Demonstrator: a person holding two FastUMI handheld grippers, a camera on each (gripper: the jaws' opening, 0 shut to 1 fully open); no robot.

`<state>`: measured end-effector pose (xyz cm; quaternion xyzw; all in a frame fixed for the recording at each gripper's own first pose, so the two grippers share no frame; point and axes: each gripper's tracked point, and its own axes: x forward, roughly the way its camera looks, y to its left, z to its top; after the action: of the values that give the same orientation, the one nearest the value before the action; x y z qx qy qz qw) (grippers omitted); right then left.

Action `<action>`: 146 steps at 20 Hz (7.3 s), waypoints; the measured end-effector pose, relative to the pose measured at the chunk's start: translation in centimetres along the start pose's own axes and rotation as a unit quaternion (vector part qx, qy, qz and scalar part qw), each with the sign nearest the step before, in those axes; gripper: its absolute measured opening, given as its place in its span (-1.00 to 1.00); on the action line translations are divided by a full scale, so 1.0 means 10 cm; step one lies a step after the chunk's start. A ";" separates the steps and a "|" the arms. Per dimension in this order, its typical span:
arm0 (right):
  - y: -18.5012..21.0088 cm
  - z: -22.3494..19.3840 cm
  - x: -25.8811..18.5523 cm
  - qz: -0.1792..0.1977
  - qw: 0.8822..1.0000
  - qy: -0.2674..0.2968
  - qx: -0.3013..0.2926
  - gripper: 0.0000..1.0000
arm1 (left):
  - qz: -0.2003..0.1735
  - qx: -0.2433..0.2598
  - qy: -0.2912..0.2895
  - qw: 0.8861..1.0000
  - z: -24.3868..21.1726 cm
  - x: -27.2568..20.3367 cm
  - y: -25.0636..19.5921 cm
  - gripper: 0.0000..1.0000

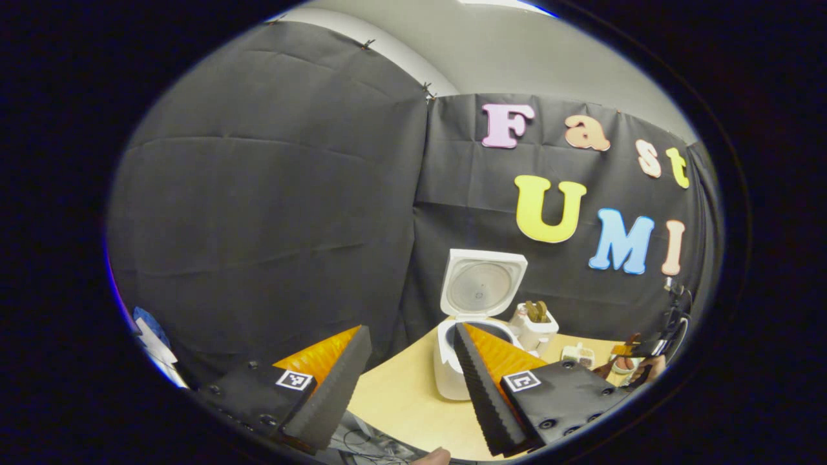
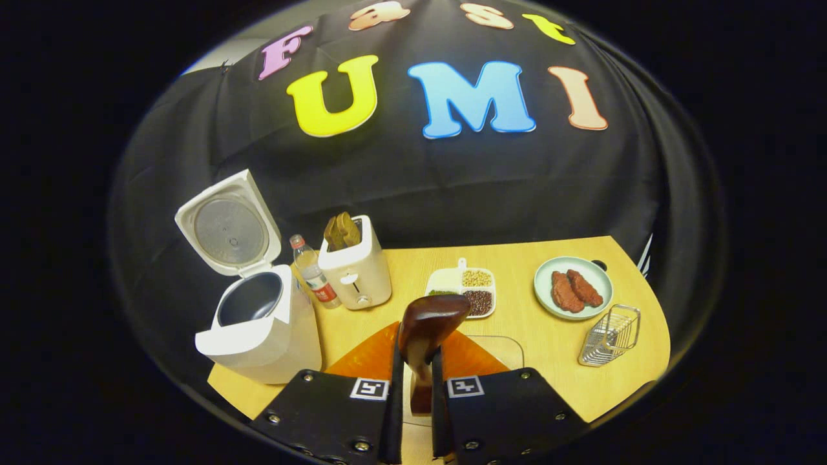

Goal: Close the left gripper, press the button to open the rice cooker; take a wooden spoon from the chopstick holder with the right hand, scoop a spoonful of rice and pour it into the rice cooker, then put the wooden spoon back into the chopstick holder.

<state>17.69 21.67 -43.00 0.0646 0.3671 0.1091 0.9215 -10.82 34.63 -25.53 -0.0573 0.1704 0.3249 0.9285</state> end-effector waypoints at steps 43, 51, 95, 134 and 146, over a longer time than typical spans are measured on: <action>0.00 0.38 -0.22 0.153 0.898 0.007 0.412 -0.64 | -0.004 0.045 0.021 0.999 -0.07 -0.14 -0.44 0.71; 1.43 1.06 -0.18 0.246 0.904 -0.006 0.351 -0.63 | 0.034 0.031 0.013 0.999 -0.02 -0.21 -0.03 0.89; 3.20 0.29 0.75 0.296 0.954 0.045 0.004 -0.63 | 0.133 0.009 0.050 0.990 -0.29 -0.30 0.52 0.83; -2.95 0.56 -0.99 -0.013 0.966 -0.044 0.256 -0.63 | -0.074 0.001 0.022 0.997 -0.33 -1.00 -2.02 0.70; -3.37 0.06 -0.41 -0.038 0.975 -0.005 0.220 -0.64 | -0.030 0.042 0.045 0.998 -0.39 -1.28 -2.56 0.70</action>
<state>20.35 -11.97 -46.59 0.2520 0.3793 -0.0094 0.8902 -5.28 6.28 -24.81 -0.0374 0.2237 0.2865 0.9309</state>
